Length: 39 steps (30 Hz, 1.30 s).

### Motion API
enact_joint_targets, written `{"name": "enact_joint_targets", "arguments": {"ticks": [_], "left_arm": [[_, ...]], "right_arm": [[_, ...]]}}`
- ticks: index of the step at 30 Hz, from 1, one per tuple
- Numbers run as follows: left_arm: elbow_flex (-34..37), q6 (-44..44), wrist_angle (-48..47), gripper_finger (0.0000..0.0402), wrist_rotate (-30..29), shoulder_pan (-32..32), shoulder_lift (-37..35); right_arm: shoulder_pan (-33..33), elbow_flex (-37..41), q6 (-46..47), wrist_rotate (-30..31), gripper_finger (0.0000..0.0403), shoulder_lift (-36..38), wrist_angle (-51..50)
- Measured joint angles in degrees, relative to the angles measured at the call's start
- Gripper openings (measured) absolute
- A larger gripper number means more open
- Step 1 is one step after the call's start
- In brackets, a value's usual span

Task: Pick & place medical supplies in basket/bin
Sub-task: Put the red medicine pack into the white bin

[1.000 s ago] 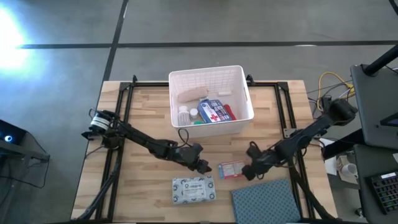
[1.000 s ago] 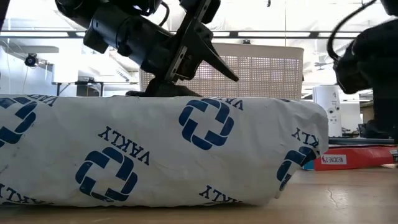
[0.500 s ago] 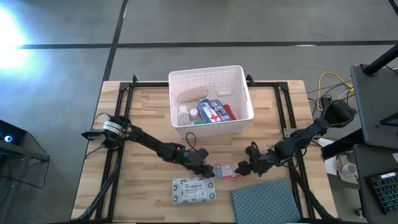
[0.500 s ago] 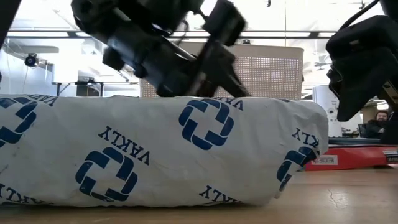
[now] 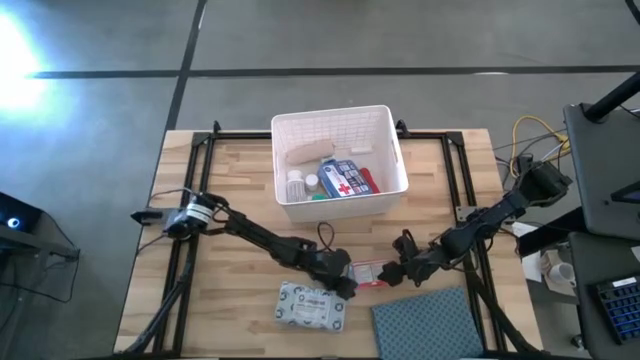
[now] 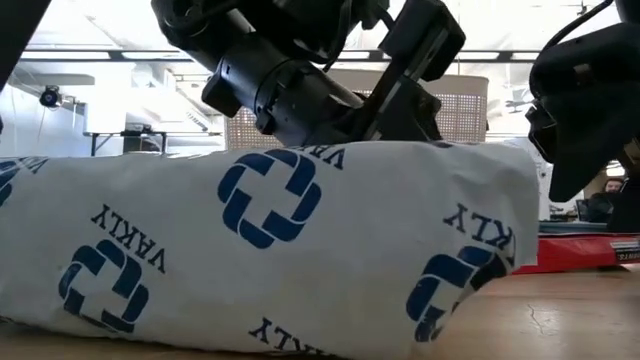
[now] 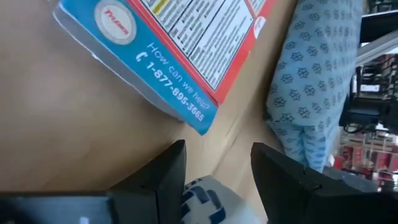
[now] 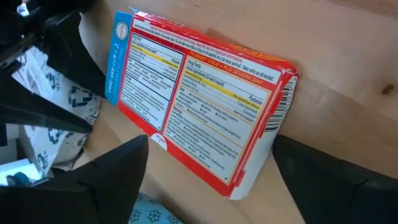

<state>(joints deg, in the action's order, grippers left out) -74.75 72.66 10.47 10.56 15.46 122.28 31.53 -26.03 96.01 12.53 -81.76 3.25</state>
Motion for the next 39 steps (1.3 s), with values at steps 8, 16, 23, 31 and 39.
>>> {"name": "enact_joint_targets", "arguments": {"ticks": [8,16,23,31,39], "left_arm": [[0.45,-0.62,-0.15,0.0162,-1.09,-0.09,0.00],[0.51,-0.98,-0.32,0.0162,-1.36,-0.13,0.07],[0.53,-0.96,-0.28,0.0162,-1.64,-0.15,0.11],[0.64,-1.40,-0.83,0.0162,-4.53,-0.17,-1.45],[0.82,-3.79,-8.77,0.0162,-11.50,0.23,-9.28]], "right_arm": [[-0.79,0.16,-1.07,2.27,0.0251,-1.07,1.51],[-1.66,-0.60,-4.31,3.24,0.0191,-1.30,5.22],[-1.64,-2.13,-6.50,2.91,0.0121,-1.14,5.72],[-1.60,-2.30,-6.17,5.36,0.0018,-1.01,5.70],[-1.49,-3.83,-4.80,12.51,0.0014,2.76,5.30]]}}
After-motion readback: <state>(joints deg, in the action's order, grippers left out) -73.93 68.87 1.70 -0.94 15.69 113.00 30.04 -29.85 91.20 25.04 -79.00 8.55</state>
